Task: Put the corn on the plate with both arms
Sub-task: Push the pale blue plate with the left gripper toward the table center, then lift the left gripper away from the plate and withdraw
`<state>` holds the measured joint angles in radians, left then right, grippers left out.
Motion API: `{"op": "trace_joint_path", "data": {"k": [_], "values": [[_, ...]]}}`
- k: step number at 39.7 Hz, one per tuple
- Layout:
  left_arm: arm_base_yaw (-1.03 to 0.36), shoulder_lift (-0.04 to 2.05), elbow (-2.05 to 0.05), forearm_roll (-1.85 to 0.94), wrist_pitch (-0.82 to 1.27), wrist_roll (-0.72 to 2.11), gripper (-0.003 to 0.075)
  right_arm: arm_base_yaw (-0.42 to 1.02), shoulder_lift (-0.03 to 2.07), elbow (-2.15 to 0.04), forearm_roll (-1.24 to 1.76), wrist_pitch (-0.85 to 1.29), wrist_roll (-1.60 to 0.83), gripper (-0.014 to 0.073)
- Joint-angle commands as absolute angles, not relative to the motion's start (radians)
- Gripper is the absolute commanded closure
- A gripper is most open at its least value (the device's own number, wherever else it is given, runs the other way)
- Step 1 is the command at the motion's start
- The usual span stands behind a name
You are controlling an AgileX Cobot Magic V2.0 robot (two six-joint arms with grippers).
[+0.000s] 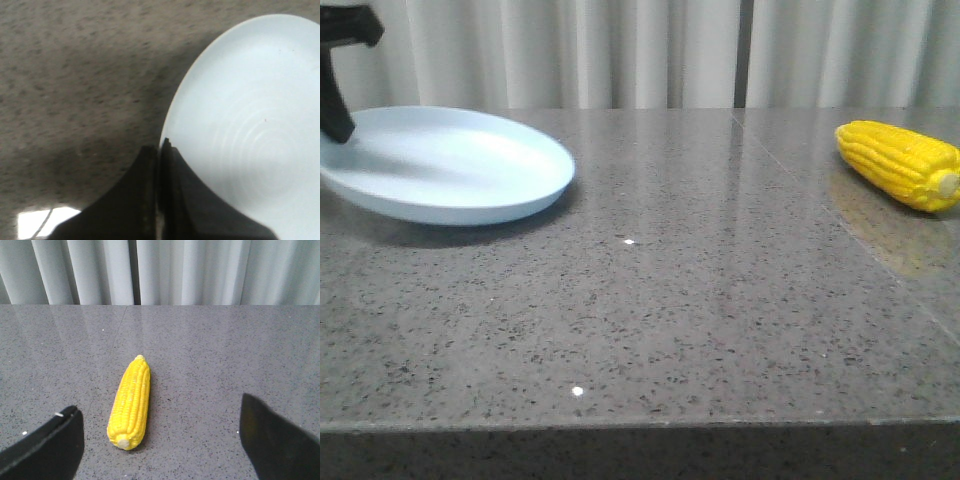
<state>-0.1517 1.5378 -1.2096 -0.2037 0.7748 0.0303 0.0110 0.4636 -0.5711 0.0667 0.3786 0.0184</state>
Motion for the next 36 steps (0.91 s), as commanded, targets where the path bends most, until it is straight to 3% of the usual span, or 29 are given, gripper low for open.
{"op": "trace_joint_path", "data": {"k": [1, 18, 22, 27, 30, 32, 36], "values": [[-0.21, 1.504, -1.293, -0.298, 0.774, 0.028, 0.0741, 0.006, 0.475, -0.606, 0.072, 0.304, 0.007, -0.0059], [-0.362, 1.66, -1.308, -0.389, 0.693, 0.02, 0.0714, 0.006, 0.475, -0.606, 0.072, 0.304, 0.007, -0.0059], [-0.364, 1.669, -1.308, -0.389, 0.691, 0.02, 0.0587, 0.006, 0.475, -0.606, 0.072, 0.304, 0.007, -0.0059], [-0.364, 1.663, -1.31, -0.383, 0.689, 0.029, 0.0325, 0.006, 0.475, -0.606, 0.072, 0.304, 0.007, -0.0059], [-0.356, 1.634, -1.31, -0.35, 0.677, 0.029, 0.0225, 0.006, 0.475, -0.606, 0.072, 0.304, 0.007, -0.0059], [-0.342, 1.605, -1.31, -0.323, 0.673, 0.017, 0.0222, 0.006, 0.475, -0.606, 0.072, 0.304, 0.007, -0.0059], [-0.299, 1.538, -1.31, -0.256, 0.684, -0.018, 0.0339, 0.006, 0.475, -0.606, 0.072, 0.304, 0.007, -0.0059]]}}
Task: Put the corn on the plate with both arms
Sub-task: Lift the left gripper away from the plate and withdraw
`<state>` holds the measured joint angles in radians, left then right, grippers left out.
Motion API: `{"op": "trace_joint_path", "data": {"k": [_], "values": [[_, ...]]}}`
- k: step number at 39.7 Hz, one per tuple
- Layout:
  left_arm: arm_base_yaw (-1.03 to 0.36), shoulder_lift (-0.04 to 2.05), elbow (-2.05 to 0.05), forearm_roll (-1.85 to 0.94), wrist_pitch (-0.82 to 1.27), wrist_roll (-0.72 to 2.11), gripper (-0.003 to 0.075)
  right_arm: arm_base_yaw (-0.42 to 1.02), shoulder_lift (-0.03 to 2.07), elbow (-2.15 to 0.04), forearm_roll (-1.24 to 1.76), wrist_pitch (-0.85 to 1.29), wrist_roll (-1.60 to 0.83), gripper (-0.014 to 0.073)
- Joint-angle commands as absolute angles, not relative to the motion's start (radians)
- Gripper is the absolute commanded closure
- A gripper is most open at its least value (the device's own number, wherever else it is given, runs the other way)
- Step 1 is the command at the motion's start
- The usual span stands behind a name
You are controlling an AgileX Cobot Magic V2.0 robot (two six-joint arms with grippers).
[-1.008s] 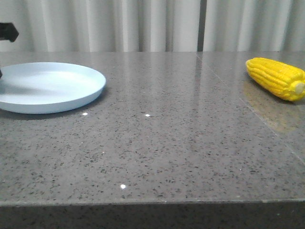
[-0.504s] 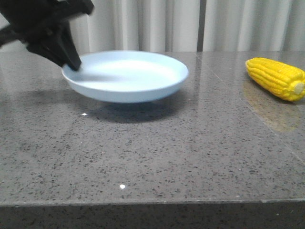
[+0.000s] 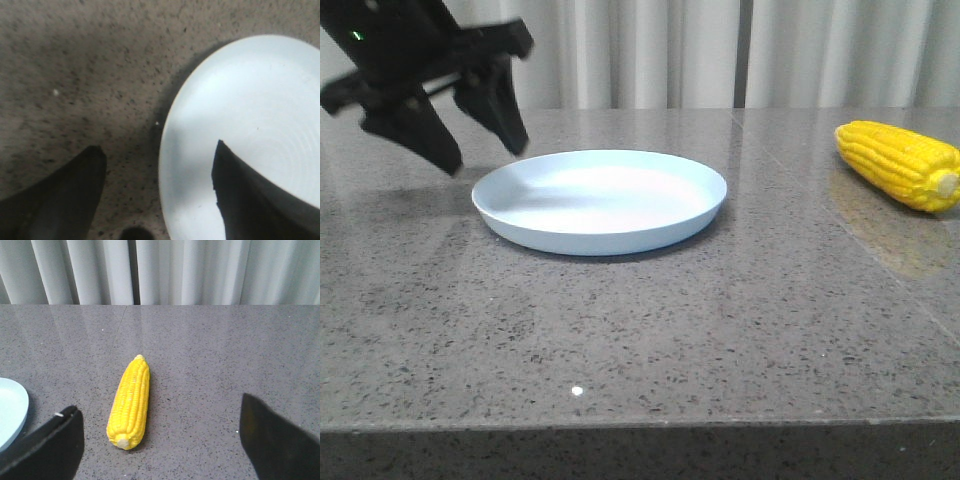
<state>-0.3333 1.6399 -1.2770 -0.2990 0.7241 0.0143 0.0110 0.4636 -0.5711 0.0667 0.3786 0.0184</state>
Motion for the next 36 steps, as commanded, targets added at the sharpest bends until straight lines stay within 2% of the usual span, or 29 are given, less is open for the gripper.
{"op": "trace_joint_path", "data": {"k": [1, 7, 10, 17, 21, 28, 36], "values": [[-0.287, 1.524, -1.31, -0.239, 0.694, -0.026, 0.0388, 0.006, 0.475, -0.606, 0.072, 0.304, 0.007, -0.0059], [-0.209, 1.431, -1.293, -0.122, 0.75, -0.032, 0.0622, 0.006, 0.475, -0.606, 0.072, 0.304, 0.007, -0.0059], [-0.17, 1.367, -1.253, -0.062, 0.742, -0.08, 0.0673, 0.006, 0.475, -0.606, 0.072, 0.304, 0.007, -0.0059], [-0.101, 1.196, -1.098, 0.044, 0.68, -0.114, 0.0713, 0.006, 0.475, -0.606, 0.072, 0.304, 0.007, -0.0059], [-0.092, 1.067, -0.983, 0.05, 0.574, -0.098, 0.0741, 0.006, 0.475, -0.606, 0.072, 0.304, 0.007, -0.0059], [-0.115, 0.804, -0.737, 0.062, 0.299, -0.05, 0.0741, 0.006, 0.475, -0.606, 0.072, 0.304, 0.007, -0.0059], [-0.117, 0.506, -0.51, 0.09, 0.149, -0.05, 0.0741, 0.006, 0.475, -0.606, 0.072, 0.304, 0.007, -0.0059]]}}
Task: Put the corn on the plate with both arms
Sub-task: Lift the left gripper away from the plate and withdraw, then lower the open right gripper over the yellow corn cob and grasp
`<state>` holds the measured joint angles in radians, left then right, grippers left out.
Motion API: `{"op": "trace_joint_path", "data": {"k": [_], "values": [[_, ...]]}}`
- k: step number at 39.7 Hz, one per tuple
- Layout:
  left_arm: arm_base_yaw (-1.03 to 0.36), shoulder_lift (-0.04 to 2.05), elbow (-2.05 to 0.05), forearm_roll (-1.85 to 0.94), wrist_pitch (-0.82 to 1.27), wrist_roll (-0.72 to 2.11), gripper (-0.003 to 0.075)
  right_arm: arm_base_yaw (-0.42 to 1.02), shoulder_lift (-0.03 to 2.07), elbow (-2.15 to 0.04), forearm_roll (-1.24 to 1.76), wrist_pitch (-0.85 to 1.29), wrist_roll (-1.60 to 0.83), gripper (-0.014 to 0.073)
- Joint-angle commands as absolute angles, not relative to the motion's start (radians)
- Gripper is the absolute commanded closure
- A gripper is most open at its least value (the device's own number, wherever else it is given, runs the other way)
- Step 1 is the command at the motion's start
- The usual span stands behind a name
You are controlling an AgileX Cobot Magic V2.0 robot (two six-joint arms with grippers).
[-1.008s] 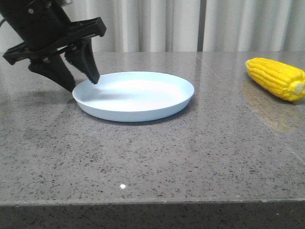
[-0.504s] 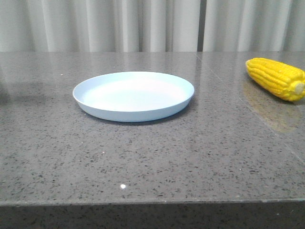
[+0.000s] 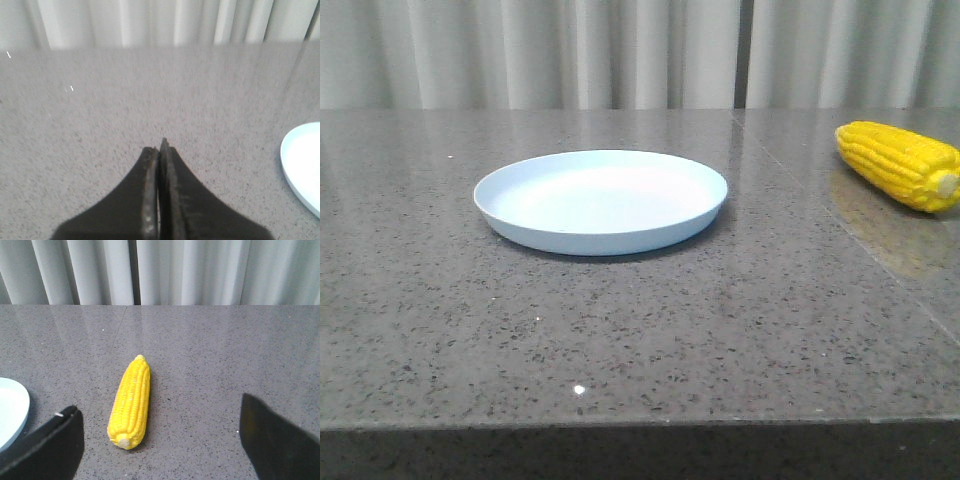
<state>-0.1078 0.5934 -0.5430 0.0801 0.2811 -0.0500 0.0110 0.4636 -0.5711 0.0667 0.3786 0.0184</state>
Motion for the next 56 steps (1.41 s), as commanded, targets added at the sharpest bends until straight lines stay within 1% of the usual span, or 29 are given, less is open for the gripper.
{"op": "trace_joint_path", "data": {"k": [1, 7, 12, 30, 34, 48, 56], "values": [[-0.117, 0.472, -0.496, 0.09, 0.147, -0.05, 0.0741, 0.006, 0.475, -0.606, 0.072, 0.304, 0.007, -0.0059], [-0.117, 0.324, -0.417, 0.09, 0.159, -0.05, 0.0741, 0.006, 0.475, -0.606, 0.072, 0.304, 0.007, -0.0059], [-0.117, 0.254, -0.383, 0.09, 0.163, -0.05, 0.0741, 0.006, 0.475, -0.606, 0.072, 0.304, 0.007, -0.0059], [-0.117, 0.233, -0.379, 0.09, 0.159, -0.05, 0.0741, 0.006, 0.5, -0.618, 0.078, 0.308, 0.007, -0.0059], [-0.117, 0.233, -0.379, 0.09, 0.159, -0.05, 0.0741, 0.006, 0.593, -0.669, 0.078, 0.333, 0.007, -0.0059], [-0.117, 0.233, -0.379, 0.09, 0.159, -0.05, 0.0741, 0.007, 1.121, -1.029, 0.111, 0.605, 0.007, -0.0059], [-0.117, 0.233, -0.379, 0.09, 0.159, -0.05, 0.0741, 0.075, 1.353, -1.159, 0.195, 0.676, 0.008, -0.0059]]}}
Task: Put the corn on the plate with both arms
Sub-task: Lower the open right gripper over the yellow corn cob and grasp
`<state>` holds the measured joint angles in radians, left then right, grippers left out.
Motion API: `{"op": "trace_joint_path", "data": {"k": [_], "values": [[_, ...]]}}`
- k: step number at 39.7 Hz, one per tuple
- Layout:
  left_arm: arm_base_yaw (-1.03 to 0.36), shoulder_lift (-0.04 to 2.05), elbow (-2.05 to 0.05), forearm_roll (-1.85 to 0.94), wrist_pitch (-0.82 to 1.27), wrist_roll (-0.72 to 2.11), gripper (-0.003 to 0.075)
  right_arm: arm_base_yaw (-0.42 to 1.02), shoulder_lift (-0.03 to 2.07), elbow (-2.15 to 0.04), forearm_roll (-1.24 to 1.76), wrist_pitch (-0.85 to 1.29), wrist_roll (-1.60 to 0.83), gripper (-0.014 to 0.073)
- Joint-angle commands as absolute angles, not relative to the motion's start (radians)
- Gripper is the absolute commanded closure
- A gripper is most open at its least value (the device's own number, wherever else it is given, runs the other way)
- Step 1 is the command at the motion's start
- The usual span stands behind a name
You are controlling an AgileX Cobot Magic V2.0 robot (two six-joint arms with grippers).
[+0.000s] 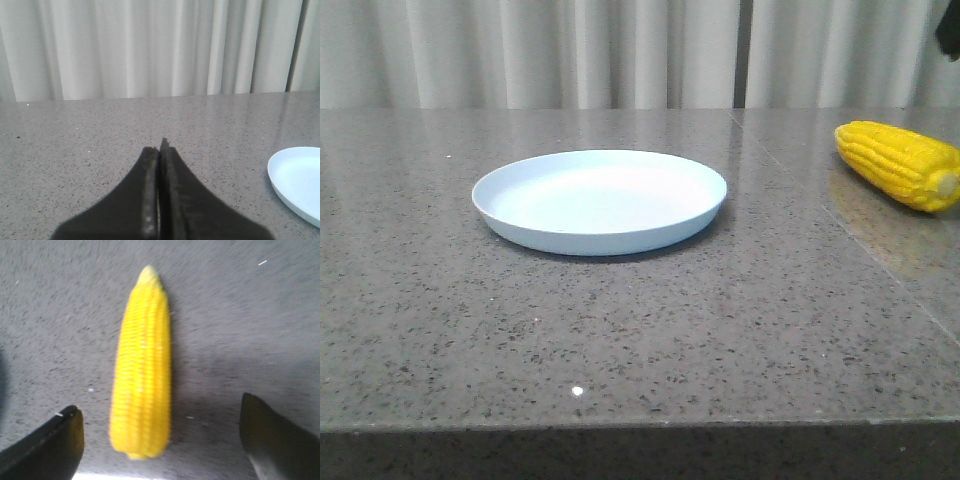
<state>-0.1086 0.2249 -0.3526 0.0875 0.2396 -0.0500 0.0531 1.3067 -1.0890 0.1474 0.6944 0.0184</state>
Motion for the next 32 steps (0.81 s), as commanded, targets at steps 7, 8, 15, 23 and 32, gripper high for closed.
{"op": "trace_joint_path", "data": {"k": [7, 8, 15, 23, 32], "values": [[-0.117, 0.233, -0.379, 0.09, 0.159, -0.05, 0.0741, 0.082, 1.507, -1.238, 0.214, 0.678, 0.024, -0.0059], [-0.117, 0.233, -0.379, 0.09, 0.159, -0.05, 0.0741, 0.082, 1.527, -1.247, 0.214, 0.677, 0.024, -0.0059], [-0.117, 0.233, -0.379, 0.09, 0.159, -0.05, 0.0741, 0.082, 1.615, -1.275, 0.214, 0.676, 0.024, -0.0055], [-0.117, 0.233, -0.379, 0.09, 0.159, -0.05, 0.0741, 0.082, 1.611, -1.275, 0.214, 0.7, 0.024, 0.0221], [-0.117, 0.233, -0.379, 0.09, 0.159, -0.05, 0.0741, 0.082, 1.539, -1.275, 0.214, 0.683, 0.023, 0.041]]}}
